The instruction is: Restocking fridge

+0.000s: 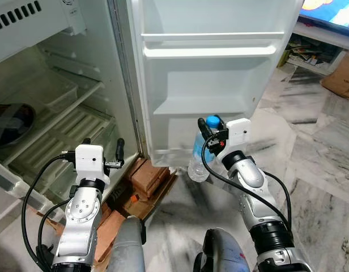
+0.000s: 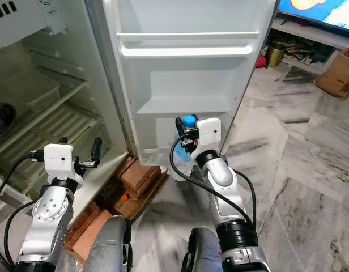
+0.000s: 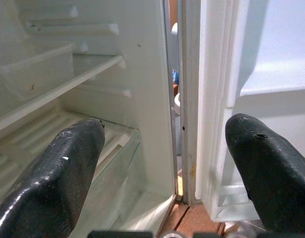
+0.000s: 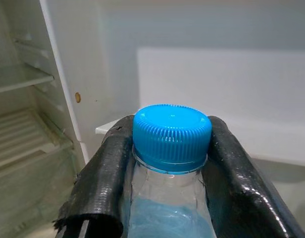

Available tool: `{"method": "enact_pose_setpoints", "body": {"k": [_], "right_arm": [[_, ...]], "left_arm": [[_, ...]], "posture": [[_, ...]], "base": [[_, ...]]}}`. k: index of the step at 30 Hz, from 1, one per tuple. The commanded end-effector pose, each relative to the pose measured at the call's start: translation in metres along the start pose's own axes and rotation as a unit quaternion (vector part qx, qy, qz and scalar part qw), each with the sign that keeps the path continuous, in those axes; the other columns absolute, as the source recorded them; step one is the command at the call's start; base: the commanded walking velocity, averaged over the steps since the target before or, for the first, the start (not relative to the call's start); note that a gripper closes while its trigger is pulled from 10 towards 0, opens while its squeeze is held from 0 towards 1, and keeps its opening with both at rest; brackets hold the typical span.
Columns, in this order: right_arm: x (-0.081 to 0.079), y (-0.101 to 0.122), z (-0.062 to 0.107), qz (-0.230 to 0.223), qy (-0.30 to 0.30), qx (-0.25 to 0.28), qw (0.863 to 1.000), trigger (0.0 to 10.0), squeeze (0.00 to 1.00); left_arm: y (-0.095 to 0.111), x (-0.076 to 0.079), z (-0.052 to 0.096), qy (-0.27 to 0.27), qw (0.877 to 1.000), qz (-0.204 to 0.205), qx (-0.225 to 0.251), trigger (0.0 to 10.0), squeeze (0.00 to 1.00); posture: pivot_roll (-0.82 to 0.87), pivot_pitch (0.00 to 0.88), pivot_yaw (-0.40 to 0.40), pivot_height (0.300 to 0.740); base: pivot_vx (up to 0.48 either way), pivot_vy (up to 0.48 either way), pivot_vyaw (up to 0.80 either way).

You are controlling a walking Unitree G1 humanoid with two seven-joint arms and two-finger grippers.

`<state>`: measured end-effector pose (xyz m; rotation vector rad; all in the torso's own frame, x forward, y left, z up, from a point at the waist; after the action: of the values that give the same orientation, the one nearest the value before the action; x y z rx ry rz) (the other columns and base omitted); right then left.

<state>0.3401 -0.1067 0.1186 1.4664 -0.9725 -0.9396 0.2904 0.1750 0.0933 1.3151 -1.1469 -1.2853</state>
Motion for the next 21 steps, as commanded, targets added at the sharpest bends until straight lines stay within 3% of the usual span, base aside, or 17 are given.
{"method": "enact_pose_setpoints", "body": {"k": [1,21], "right_arm": [[-0.0008,0.0072,-0.0011,0.007,0.004,0.016,1.0,10.0,0.0],[-0.0018,0.0088,-0.0008,0.02,0.013,0.018,1.0,10.0,0.0]], "left_arm": [[0.0014,-0.0002,0.0005,-0.002,1.0,0.0,0.004,10.0,0.0],[0.0005,0.0031,-0.0003,-0.007,1.0,0.004,0.004,10.0,0.0]], "posture": [[0.14,0.115,-0.025,0.642],[0.13,0.119,-0.018,0.642]], "base": [[0.289,0.0,0.0],[0.31,0.0,0.0]]}}
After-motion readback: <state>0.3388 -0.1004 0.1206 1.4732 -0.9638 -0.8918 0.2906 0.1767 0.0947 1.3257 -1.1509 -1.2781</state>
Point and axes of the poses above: a point about 5 cm out from each wrist's last joint towards the gripper, its own z axis pointing back from the gripper into the wrist, its own y axis along the axis of the wrist's last joint, x = y × z, the point moved 3 cm from there along -z, pointing out of the wrist towards the gripper, and after that the axes turned 1 degree about -z, right-handed, at the moved point
